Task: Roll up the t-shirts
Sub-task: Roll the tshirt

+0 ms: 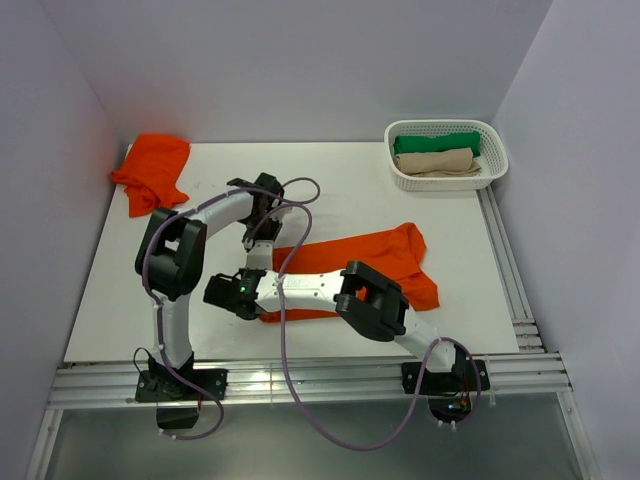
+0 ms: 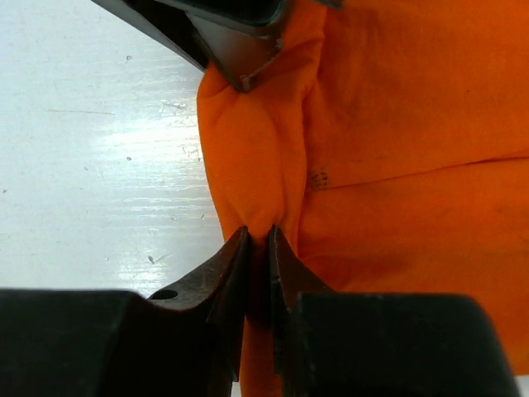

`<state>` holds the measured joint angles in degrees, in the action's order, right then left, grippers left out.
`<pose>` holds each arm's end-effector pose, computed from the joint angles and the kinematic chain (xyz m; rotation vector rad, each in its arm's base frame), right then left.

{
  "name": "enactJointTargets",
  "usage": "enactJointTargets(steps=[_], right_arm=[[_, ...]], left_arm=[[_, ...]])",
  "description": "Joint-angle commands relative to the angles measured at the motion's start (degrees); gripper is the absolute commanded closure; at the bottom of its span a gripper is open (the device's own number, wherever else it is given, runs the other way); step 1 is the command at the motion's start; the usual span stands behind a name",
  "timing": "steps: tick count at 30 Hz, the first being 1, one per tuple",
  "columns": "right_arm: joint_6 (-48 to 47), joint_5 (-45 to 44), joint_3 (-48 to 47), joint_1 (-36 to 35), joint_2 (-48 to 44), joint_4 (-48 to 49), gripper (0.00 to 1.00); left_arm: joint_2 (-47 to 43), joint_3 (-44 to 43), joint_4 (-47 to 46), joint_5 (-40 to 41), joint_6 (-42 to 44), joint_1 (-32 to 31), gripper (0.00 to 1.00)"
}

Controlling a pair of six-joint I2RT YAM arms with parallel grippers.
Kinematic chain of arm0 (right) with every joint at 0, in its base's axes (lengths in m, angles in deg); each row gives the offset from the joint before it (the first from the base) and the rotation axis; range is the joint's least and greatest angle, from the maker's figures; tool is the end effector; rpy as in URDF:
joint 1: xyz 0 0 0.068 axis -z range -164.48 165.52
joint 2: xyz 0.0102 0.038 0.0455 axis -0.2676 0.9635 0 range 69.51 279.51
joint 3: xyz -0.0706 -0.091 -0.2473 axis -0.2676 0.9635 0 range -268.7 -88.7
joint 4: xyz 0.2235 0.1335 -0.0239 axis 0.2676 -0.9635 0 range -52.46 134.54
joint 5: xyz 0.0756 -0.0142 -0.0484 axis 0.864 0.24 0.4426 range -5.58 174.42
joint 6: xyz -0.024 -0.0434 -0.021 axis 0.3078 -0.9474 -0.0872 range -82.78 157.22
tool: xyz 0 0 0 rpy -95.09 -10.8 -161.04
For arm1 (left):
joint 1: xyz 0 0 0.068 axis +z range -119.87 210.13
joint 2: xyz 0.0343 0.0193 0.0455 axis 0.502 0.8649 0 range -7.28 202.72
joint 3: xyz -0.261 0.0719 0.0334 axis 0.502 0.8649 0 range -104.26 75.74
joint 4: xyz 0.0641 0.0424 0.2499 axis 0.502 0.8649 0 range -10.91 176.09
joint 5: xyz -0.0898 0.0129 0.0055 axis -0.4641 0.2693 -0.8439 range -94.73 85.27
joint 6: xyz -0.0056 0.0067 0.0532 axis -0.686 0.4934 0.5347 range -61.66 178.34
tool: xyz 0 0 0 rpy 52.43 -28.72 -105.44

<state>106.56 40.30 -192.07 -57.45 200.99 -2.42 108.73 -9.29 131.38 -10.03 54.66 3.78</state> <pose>0.1598 0.4372 0.1526 0.0499 2.3368 -0.0162 0.3475 -0.1758 0.1674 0.6069 2.9857 -0.1827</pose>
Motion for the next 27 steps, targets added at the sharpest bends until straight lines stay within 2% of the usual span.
enactJointTargets(steps=[1, 5, 6, 8, 9, 11, 12, 14, 15, 18, 21, 27], right_arm=[[1.24, 3.16, 5.80, 0.37, -3.23, 4.30, 0.82], [1.59, 7.72, 17.74, 1.86, -10.61, 17.83, 0.82], [1.59, 9.91, 23.42, 2.82, -13.85, 24.65, 0.82], [2.02, 12.55, 29.43, 3.80, -17.03, 31.89, 0.81], [2.29, 15.35, 35.46, 4.32, -18.44, 39.15, 0.81], [3.51, 18.35, 44.34, 6.25, -22.22, 46.75, 0.80], [4.04, 20.28, 47.18, 6.96, -23.19, 55.48, 0.80], [5.89, 24.68, 54.63, 8.98, -25.04, 63.18, 0.80], [6.50, 26.00, 56.68, 9.51, -25.31, 70.44, 0.81], [9.93, 30.31, 62.74, 11.44, -24.70, 80.06, 0.81], [13.53, 33.39, 66.36, 12.76, -22.06, 93.85, 0.81], [19.42, 36.20, 68.57, 13.55, -14.69, 107.39, 0.81]], left_arm=[[-0.43, -3.38, 0.09, -0.67, 0.87, -0.19, 0.71], [-1.31, -6.63, 1.76, -3.31, 1.66, 0.16, 0.51], [-1.92, -8.11, 2.54, -4.71, 1.84, 0.51, 0.45], [-2.54, -9.35, 3.16, -6.12, 2.45, 1.12, 0.39], [-2.80, -10.58, 4.21, -6.91, 2.71, 1.73, 0.36], [-3.77, -11.38, 4.92, -9.45, 3.07, 2.53, 0.34], [-4.29, -11.29, 5.10, -10.34, 4.20, 3.31, 0.33], [-5.61, -10.60, 5.28, -13.23, 6.40, 4.02, 0.31], [-6.14, -9.20, 4.93, -13.94, 6.93, 4.63, 0.31], [-7.28, -5.43, 3.26, -15.00, 8.34, 4.99, 0.30], [-8.16, -0.77, 0.62, -15.61, 8.78, 5.34, 0.30], [-8.25, 6.62, -5.34, -17.73, 8.52, 5.96, 0.30]])
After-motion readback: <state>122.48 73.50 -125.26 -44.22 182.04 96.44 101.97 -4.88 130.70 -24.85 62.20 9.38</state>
